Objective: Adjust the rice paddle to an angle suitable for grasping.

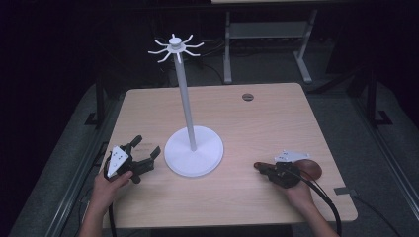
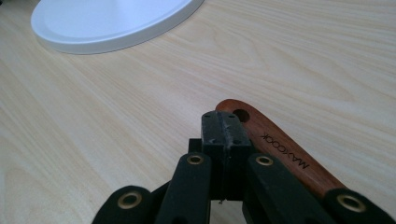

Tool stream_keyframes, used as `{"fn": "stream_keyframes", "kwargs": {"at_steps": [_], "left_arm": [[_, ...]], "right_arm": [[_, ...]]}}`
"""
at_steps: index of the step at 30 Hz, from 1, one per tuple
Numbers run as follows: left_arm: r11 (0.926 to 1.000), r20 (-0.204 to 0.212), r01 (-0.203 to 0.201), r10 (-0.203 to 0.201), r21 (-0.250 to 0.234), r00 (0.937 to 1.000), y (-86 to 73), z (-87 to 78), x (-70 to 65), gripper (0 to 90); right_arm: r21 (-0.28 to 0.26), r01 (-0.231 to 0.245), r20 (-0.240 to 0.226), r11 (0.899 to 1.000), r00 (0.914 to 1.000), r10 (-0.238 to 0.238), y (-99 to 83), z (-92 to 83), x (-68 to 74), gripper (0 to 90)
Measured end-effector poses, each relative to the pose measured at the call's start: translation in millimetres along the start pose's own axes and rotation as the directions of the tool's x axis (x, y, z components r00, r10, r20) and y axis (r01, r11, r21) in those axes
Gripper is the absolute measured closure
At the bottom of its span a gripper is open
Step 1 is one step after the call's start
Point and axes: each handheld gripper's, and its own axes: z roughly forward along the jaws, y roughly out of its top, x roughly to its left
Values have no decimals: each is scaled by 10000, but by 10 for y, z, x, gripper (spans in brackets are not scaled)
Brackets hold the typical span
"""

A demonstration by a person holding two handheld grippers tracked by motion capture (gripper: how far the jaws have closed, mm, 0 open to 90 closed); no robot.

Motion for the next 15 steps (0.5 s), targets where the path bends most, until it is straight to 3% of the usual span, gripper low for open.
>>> {"fn": "stream_keyframes", "kwargs": {"at_steps": [10,15], "left_arm": [[10000,-13,-5,5,-6,10000,-1,-5,3,134],[10000,-14,6,-6,-12,10000,-1,-4,3,134]], "right_arm": [[-24,-363,226,9993,9991,364,68,67,-57,898],[-98,-327,384,9994,9987,331,90,93,-84,898]]}}
